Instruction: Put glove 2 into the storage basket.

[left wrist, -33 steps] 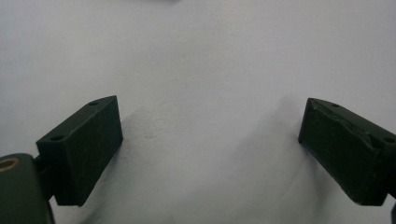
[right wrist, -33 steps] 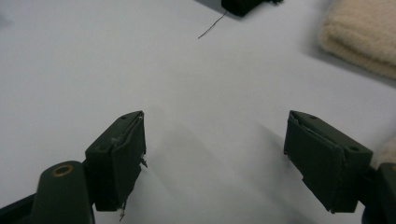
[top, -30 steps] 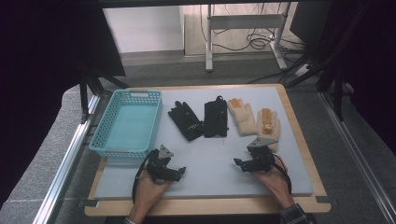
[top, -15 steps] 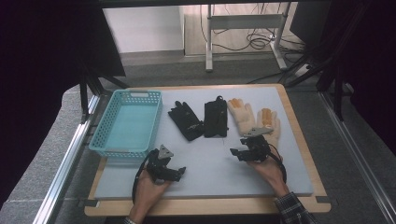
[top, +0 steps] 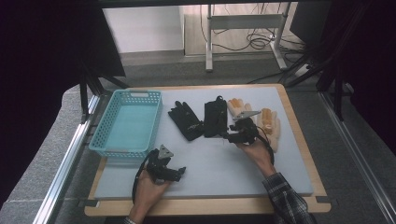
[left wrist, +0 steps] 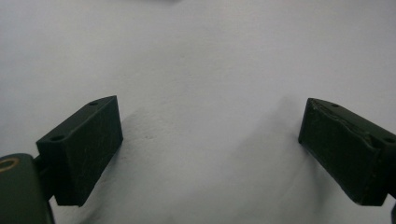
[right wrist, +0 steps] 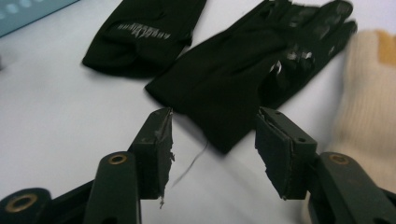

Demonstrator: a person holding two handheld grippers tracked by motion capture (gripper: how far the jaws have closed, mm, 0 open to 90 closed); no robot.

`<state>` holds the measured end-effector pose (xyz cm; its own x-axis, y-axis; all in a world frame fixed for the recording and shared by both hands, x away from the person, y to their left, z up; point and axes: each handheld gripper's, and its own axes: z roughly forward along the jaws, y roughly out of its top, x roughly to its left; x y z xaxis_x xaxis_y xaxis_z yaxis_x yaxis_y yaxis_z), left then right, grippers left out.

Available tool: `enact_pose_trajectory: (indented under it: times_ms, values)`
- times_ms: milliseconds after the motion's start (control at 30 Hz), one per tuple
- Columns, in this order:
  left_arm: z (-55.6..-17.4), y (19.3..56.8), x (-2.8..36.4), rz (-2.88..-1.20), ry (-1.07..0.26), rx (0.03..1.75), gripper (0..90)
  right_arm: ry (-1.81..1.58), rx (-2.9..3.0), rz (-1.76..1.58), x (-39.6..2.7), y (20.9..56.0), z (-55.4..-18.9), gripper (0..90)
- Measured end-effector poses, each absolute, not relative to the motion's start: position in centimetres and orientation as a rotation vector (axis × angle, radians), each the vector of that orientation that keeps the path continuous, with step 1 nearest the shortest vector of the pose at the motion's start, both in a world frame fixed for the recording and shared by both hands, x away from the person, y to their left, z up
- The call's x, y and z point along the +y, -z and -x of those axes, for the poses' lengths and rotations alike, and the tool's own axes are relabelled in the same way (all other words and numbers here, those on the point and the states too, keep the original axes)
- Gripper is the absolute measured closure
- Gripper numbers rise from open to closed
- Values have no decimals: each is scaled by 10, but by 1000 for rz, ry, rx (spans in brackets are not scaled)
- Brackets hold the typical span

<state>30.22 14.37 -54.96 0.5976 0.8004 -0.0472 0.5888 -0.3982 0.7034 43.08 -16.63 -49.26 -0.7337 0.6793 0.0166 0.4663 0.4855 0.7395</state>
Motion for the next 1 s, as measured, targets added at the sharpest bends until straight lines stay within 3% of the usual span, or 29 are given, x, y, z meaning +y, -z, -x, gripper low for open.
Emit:
enact_pose_trajectory:
  times_ms: [333, 733, 833, 933, 967, 1000]
  values:
    - [-302, 550, 144, -2133, -391, 1094, 63, -1020, 2398, -1065, -141, 498, -483, 299]
    - [-302, 550, 144, -2129, -389, 1094, 63, -935, 2365, -1157, -125, 521, -520, 289]
    - [-302, 550, 144, -2130, -389, 1094, 63, -924, 2360, -1160, -121, 523, -519, 412]
    - [-302, 550, 144, -2130, -389, 1094, 63, -930, 2388, -1156, -120, 520, -516, 620]
    - [-302, 550, 144, -2130, -389, 1094, 63, -930, 2388, -1156, -120, 520, -516, 620]
    - [-302, 550, 144, -2129, -390, 1095, 63, -946, 2407, -1144, -118, 520, -513, 734]
